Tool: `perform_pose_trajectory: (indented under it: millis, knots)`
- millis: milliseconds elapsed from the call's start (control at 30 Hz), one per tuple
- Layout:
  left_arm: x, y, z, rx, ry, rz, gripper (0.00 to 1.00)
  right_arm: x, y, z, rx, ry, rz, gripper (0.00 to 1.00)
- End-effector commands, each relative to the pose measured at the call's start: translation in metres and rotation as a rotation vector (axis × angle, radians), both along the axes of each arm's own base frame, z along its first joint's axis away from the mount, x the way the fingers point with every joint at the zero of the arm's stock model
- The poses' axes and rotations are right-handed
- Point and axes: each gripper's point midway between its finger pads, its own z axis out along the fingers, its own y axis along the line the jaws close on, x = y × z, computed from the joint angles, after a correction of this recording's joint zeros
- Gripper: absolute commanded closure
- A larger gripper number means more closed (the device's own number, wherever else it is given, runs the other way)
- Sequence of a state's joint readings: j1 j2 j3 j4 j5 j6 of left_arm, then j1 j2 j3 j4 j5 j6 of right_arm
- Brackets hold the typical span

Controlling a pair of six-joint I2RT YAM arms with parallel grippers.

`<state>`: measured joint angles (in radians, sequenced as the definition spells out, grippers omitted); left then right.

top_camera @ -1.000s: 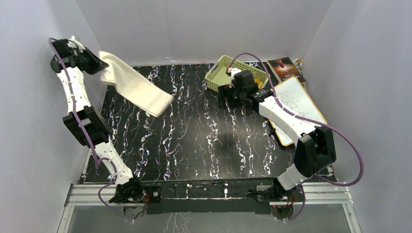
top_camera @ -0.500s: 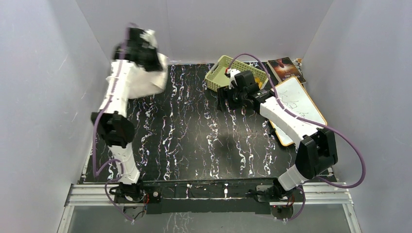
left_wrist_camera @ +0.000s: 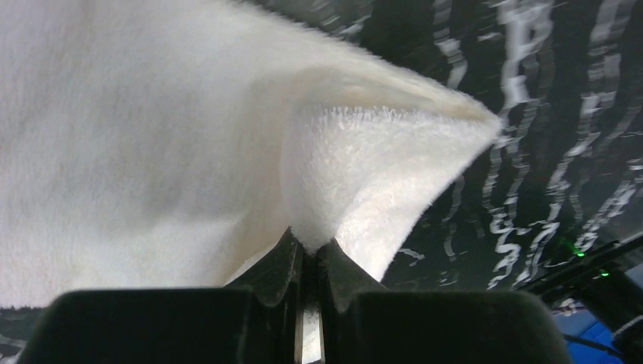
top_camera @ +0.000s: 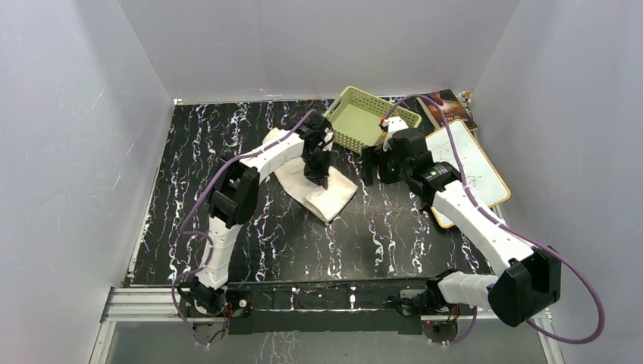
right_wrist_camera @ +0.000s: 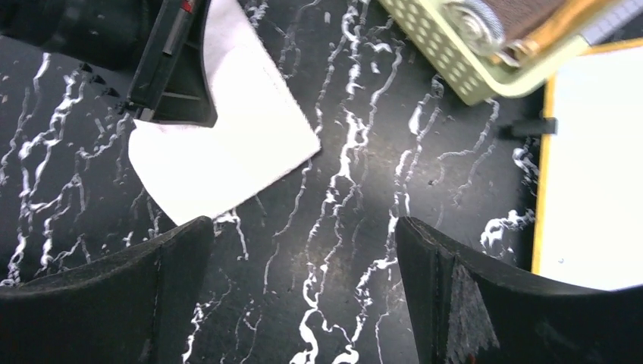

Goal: Roll the towels
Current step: Flatten out the towel at the center of the board.

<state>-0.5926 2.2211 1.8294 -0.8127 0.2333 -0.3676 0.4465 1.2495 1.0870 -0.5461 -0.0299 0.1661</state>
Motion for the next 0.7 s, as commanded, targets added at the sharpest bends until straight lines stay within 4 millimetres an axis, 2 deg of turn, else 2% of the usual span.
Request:
perform_pose_trajectory:
  millis: [0, 67, 167, 233, 300, 333, 367, 400, 467, 533, 600, 667]
  knots:
    - [0.008, -0.075, 0.067, -0.251, -0.137, -0.053, 0.96, 0.008, -0.023, 0.016, 0.016, -0.112, -0.130, 0.09]
    - [0.002, -0.111, 0.082, -0.377, -0.168, -0.102, 0.95, 0.010, -0.031, 0.016, 0.020, -0.124, -0.170, 0.07]
    - [-0.016, -0.161, 0.103, -0.600, -0.176, -0.167, 0.85, 0.015, -0.051, 0.020, 0.037, -0.133, -0.287, 0.05]
    - [-0.031, -0.184, 0.112, -0.723, -0.152, -0.192, 0.77, 0.015, -0.068, 0.036, 0.065, -0.192, -0.376, 0.05]
    - [-0.040, -0.194, 0.114, -0.774, -0.146, -0.219, 0.74, 0.013, -0.082, 0.055, 0.090, -0.264, -0.439, 0.03]
    - [-0.044, -0.196, 0.117, -0.794, -0.146, -0.236, 0.82, 0.011, -0.088, 0.062, 0.093, -0.288, -0.461, 0.03]
    - [-0.045, -0.196, 0.120, -0.805, -0.155, -0.245, 0.96, 0.010, -0.092, 0.066, 0.090, -0.305, -0.478, 0.04]
    - [-0.045, -0.193, 0.130, -0.819, -0.186, -0.250, 1.00, 0.008, -0.096, 0.070, 0.085, -0.317, -0.491, 0.04]
    - [-0.036, -0.178, 0.153, -0.836, -0.264, -0.240, 1.00, 0.007, -0.101, 0.074, 0.071, -0.330, -0.504, 0.04]
    - [-0.010, -0.141, 0.185, -0.848, -0.336, -0.184, 1.00, 0.007, -0.103, 0.076, 0.061, -0.330, -0.511, 0.04]
    - [0.024, -0.087, 0.220, -0.849, -0.406, -0.088, 1.00, 0.009, -0.102, 0.076, 0.060, -0.326, -0.507, 0.04]
    - [0.064, -0.018, 0.257, -0.815, -0.508, 0.015, 1.00, 0.012, -0.098, 0.073, 0.068, -0.319, -0.491, 0.04]
